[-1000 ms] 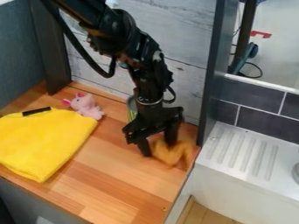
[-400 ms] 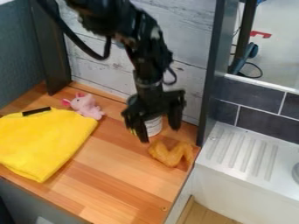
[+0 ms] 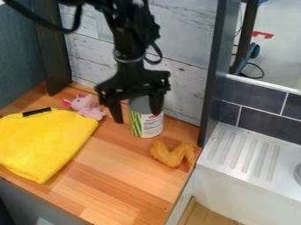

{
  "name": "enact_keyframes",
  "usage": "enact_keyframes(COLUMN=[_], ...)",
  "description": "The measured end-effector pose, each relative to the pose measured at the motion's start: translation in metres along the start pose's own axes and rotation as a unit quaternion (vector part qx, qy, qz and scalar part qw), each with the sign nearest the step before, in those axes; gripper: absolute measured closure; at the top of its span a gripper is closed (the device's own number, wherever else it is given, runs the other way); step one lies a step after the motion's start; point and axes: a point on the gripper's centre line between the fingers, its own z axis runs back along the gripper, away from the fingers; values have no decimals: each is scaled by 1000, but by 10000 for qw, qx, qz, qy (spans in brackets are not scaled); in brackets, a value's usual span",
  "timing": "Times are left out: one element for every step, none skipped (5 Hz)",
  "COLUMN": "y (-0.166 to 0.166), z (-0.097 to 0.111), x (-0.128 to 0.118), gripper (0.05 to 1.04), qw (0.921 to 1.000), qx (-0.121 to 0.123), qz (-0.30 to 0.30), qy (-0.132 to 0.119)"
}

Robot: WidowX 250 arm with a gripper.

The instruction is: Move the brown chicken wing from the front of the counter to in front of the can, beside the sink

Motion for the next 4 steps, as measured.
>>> enact_keyframes(y=[30,74,107,128], z=[4,3,6,12], x=[-10,-4,3,9], gripper=[83,83,83,83], qw=[9827,9535,9345,9371], qx=[730,1235,1347,1000], qz=[-1609,-2523,-2919,-2924], qy=[558,1090,1526,1623])
